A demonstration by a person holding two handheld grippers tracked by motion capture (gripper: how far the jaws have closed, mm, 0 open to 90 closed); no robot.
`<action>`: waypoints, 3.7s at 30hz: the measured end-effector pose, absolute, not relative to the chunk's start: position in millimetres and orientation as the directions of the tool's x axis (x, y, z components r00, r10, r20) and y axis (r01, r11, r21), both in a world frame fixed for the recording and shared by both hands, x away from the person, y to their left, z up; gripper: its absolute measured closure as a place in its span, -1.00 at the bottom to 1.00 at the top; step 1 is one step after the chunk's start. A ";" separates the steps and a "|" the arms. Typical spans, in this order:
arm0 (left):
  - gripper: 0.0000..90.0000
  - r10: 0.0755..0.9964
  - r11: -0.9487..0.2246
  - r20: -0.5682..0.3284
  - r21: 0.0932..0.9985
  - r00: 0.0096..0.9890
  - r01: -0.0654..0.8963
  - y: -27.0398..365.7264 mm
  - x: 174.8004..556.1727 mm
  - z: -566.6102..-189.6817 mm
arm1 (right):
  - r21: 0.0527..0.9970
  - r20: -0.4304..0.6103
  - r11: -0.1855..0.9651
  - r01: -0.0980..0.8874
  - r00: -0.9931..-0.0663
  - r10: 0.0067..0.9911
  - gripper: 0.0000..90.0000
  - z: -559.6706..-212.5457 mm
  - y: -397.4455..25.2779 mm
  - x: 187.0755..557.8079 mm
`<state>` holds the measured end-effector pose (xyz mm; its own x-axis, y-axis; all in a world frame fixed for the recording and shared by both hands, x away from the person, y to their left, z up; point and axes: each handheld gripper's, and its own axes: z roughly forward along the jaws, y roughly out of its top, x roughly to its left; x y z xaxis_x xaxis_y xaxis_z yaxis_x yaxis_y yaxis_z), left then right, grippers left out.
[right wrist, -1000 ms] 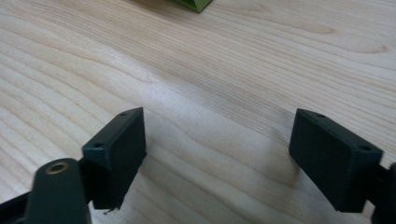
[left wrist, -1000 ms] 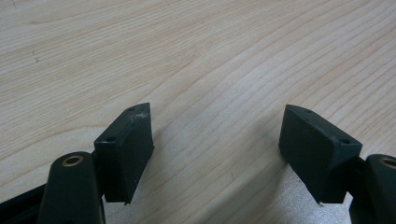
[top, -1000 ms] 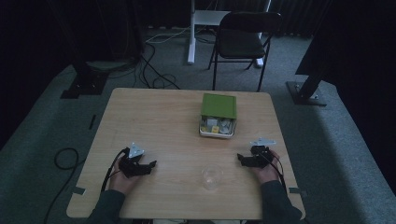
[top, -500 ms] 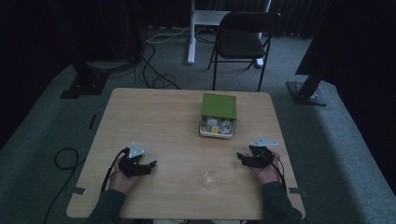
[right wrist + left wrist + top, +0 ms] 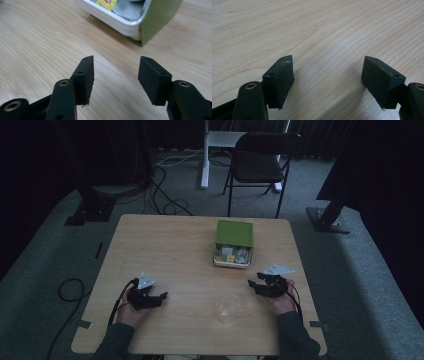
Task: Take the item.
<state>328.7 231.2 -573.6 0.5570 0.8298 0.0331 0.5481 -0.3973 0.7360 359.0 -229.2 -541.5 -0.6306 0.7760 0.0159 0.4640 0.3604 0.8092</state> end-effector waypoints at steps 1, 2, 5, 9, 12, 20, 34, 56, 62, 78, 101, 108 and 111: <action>-0.40 0.830 -0.397 0.033 0.736 0.557 0.548 231.2 328.7 -573.6 | 0.811 0.012 0.365 0.457 -0.636 0.771 0.07 -540.1 -227.9 359.7; -0.40 0.830 -0.397 0.033 0.736 0.557 0.548 231.2 328.7 -573.6 | 0.815 0.014 0.368 0.447 -0.650 0.759 0.15 -538.0 -225.6 361.1; -0.40 0.830 -0.397 0.033 0.736 0.557 0.548 231.2 328.7 -573.6 | 0.821 0.005 0.376 0.430 -0.664 0.748 0.29 -535.4 -222.6 363.1; -0.40 0.830 -0.396 0.032 0.736 0.556 0.549 231.2 328.7 -573.6 | 0.831 -0.003 0.376 0.410 -0.672 0.740 0.33 -530.0 -219.2 365.9; -0.40 0.830 -0.396 0.032 0.736 0.556 0.549 231.2 328.7 -573.6 | 0.832 -0.004 0.378 0.407 -0.676 0.737 0.31 -527.4 -216.6 367.9; -0.40 0.830 -0.396 0.032 0.735 0.556 0.550 231.2 328.6 -573.5 | 0.838 -0.018 0.391 0.380 -0.697 0.717 0.28 -519.1 -202.4 377.1; -0.40 0.830 -0.396 0.032 0.736 0.556 0.549 231.2 328.7 -573.6 | 0.832 -0.046 0.414 0.368 -0.699 0.714 0.29 -524.2 -189.5 409.0; -0.40 0.830 -0.396 0.032 0.736 0.556 0.549 231.2 328.7 -573.6 | 0.813 -0.080 0.464 0.352 -0.722 0.687 0.47 -529.3 -187.7 407.0; -0.40 0.830 -0.396 0.032 0.736 0.556 0.549 231.2 328.7 -573.6 | 0.815 -0.082 0.469 0.340 -0.734 0.674 0.48 -530.1 -189.3 397.0; -0.40 0.830 -0.396 0.032 0.736 0.556 0.549 231.2 328.7 -573.6 | 0.803 -0.055 0.476 0.359 -0.750 0.659 0.50 -534.3 -190.5 377.7; -0.40 0.830 -0.396 0.032 0.736 0.557 0.549 231.2 328.7 -573.6 | 0.837 -0.080 0.445 0.320 -0.732 0.676 0.50 -508.1 -166.7 392.3; -0.40 0.830 -0.396 0.032 0.736 0.556 0.549 231.2 328.7 -573.6 | 0.843 -0.085 0.431 0.321 -0.712 0.697 0.51 -504.9 -161.4 398.2; -0.40 0.830 -0.396 0.032 0.736 0.556 0.549 231.2 328.7 -573.6 | 0.843 -0.085 0.429 0.325 -0.706 0.703 0.52 -503.9 -160.0 399.9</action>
<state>328.7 231.2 -573.6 0.5564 0.8303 0.0319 0.5490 -0.3961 0.7360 399.9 -160.0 -503.9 -0.7063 0.7027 -0.0851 0.3248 0.4286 0.8431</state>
